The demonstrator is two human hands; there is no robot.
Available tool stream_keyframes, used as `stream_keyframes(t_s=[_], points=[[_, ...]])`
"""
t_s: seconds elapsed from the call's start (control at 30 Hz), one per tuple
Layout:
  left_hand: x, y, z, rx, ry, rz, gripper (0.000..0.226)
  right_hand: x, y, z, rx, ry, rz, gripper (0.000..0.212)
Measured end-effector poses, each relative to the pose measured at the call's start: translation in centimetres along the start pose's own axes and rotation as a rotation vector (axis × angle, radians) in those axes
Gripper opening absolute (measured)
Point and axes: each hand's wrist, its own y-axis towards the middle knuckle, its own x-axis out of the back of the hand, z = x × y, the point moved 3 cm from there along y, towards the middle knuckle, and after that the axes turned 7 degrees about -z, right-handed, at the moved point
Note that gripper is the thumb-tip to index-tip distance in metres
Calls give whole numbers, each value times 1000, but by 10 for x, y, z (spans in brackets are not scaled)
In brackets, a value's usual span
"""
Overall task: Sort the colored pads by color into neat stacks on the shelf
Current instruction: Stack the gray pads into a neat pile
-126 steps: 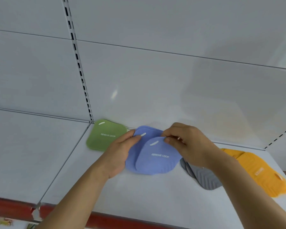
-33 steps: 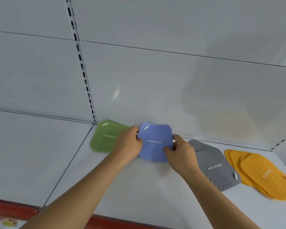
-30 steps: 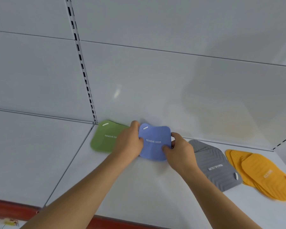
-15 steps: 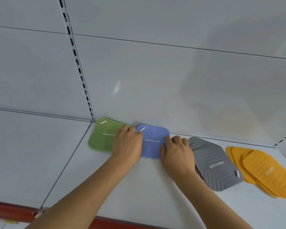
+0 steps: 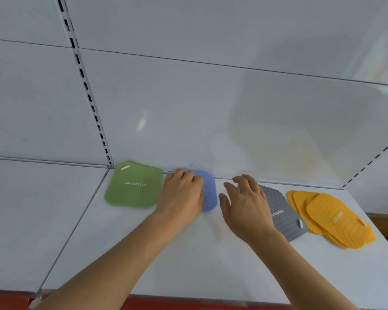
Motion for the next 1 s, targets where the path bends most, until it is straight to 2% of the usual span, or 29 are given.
stream_keyframes(t_s=[0.1,0.2,0.3,0.43,0.57,0.77,0.83,0.9,1.0], points=[[-1,4,-36,-45,-145,31,22,22,-13,-35,-65,-48,20,34],[-10,4,-68,-26,-260,146,25,40,-30,-79,-235,-149,92,29],[-18,3,-94,-48,-269,187,27,53,-45,-111,-323,-212,254,36],[-30,9,-117,-47,-189,249,44,60,-46,-130,-369,-181,332,56],[-37,13,-132,10,-130,290,62,58,-42,-140,-305,-136,362,64],[-36,11,-136,132,-129,249,70,62,-33,-150,-290,237,285,25],[-31,11,-141,164,-152,233,76,69,-32,-149,-229,348,222,14],[-18,14,-146,166,-185,169,88,84,-26,-148,-147,437,135,15],[11,25,-163,58,-195,42,97,111,-12,-140,44,481,88,20]])
